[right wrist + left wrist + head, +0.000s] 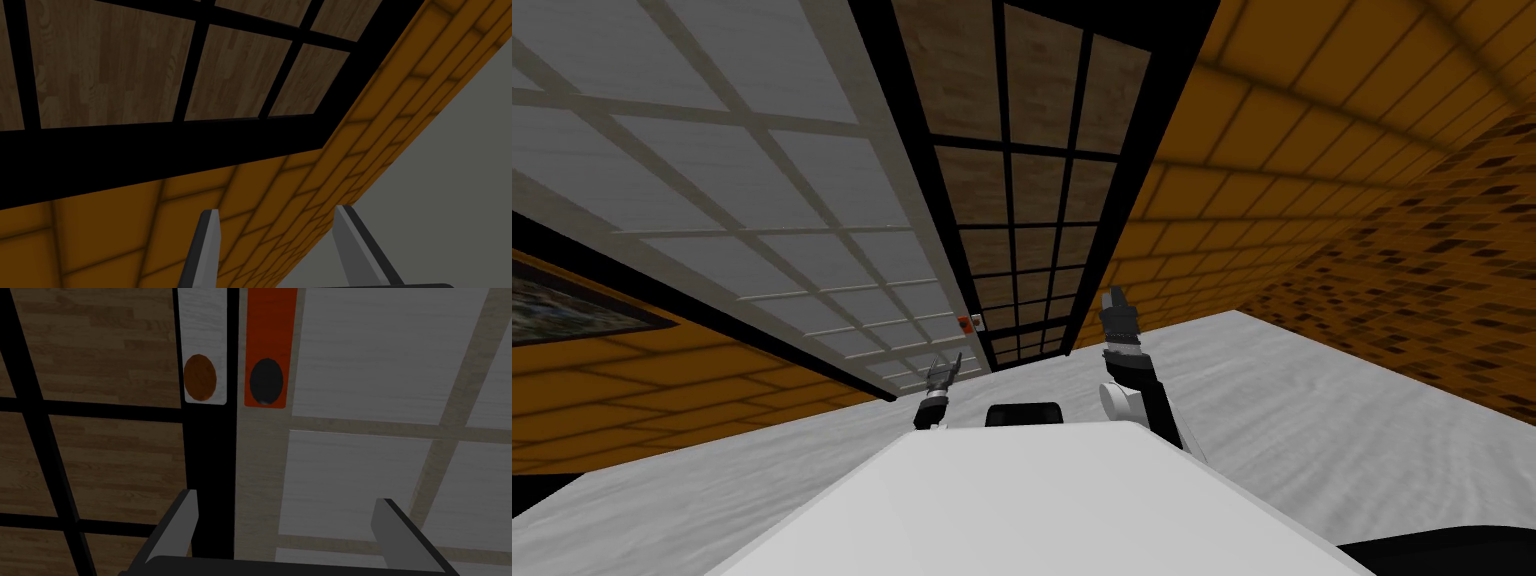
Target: Pull the door open
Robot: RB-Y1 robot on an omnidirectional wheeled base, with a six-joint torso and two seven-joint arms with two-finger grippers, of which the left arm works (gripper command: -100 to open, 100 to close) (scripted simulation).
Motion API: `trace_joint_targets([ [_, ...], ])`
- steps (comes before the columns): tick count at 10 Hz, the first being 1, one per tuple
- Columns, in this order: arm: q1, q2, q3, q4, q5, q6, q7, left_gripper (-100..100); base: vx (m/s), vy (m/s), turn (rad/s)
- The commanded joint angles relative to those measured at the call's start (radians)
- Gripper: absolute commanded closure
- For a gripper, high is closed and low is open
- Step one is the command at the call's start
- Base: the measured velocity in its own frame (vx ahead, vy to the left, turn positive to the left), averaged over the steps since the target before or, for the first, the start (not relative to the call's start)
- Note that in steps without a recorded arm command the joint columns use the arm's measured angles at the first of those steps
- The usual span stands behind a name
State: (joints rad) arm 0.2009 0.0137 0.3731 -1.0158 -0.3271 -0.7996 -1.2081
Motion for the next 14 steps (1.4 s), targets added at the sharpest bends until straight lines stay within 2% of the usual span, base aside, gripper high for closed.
trace_joint_targets([
  [1, -0.012, -0.004, 0.009, 0.032, -0.003, -0.011, -0.025, -100, 0.129, 0.017, -0.021],
  [3, -0.025, -0.016, 0.020, 0.069, -0.009, -0.022, -0.060, -100, 0.138, 0.027, -0.047],
  [4, -0.019, -0.011, 0.017, 0.058, -0.006, -0.020, -0.046, -100, 0.081, 0.009, -0.011],
  [5, -0.005, 0.004, 0.031, 0.070, -0.001, -0.020, -0.053, -100, -0.089, 0.016, 0.055],
  [9, 0.025, 0.044, 0.075, 0.099, 0.017, -0.015, -0.065, -100, -0.176, 0.020, 0.023],
  [14, 0.065, 0.090, 0.163, 0.155, 0.056, -0.005, -0.093, -100, -0.198, 0.037, 0.002],
])
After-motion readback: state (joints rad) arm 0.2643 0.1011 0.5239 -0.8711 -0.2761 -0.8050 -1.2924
